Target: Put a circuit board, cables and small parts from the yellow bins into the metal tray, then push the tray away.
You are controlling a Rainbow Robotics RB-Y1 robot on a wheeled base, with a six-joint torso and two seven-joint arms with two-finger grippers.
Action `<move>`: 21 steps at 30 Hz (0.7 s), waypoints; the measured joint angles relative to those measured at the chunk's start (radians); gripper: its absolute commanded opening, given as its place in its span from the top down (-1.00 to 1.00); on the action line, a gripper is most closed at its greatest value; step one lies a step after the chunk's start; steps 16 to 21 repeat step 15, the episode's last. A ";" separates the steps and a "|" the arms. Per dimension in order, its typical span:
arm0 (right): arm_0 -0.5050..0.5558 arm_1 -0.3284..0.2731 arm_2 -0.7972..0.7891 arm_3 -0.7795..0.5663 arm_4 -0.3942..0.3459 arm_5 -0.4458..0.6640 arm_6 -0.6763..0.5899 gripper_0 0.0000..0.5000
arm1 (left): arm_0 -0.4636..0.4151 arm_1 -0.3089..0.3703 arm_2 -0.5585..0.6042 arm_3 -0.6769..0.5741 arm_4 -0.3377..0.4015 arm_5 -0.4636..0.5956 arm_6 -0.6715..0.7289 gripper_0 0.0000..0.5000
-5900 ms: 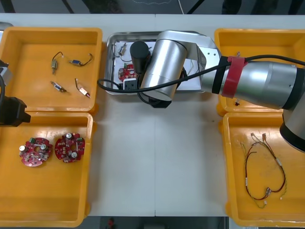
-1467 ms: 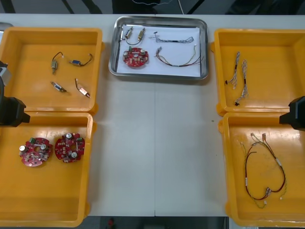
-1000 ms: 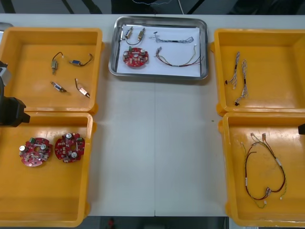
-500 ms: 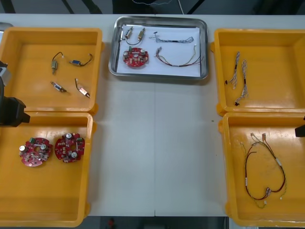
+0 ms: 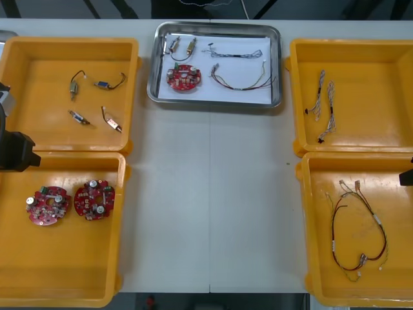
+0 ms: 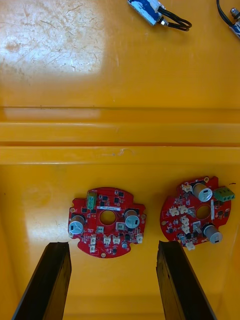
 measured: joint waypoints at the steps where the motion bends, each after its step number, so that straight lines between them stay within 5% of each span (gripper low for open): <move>1: 0.000 0.000 0.000 0.000 0.000 0.000 0.000 -1.00 | 0.000 0.000 0.000 0.000 0.000 0.000 0.000 -1.00; 21: 0.000 0.000 0.000 0.000 0.000 0.000 0.000 -1.00 | 0.000 0.000 0.000 0.000 0.000 0.000 0.000 -1.00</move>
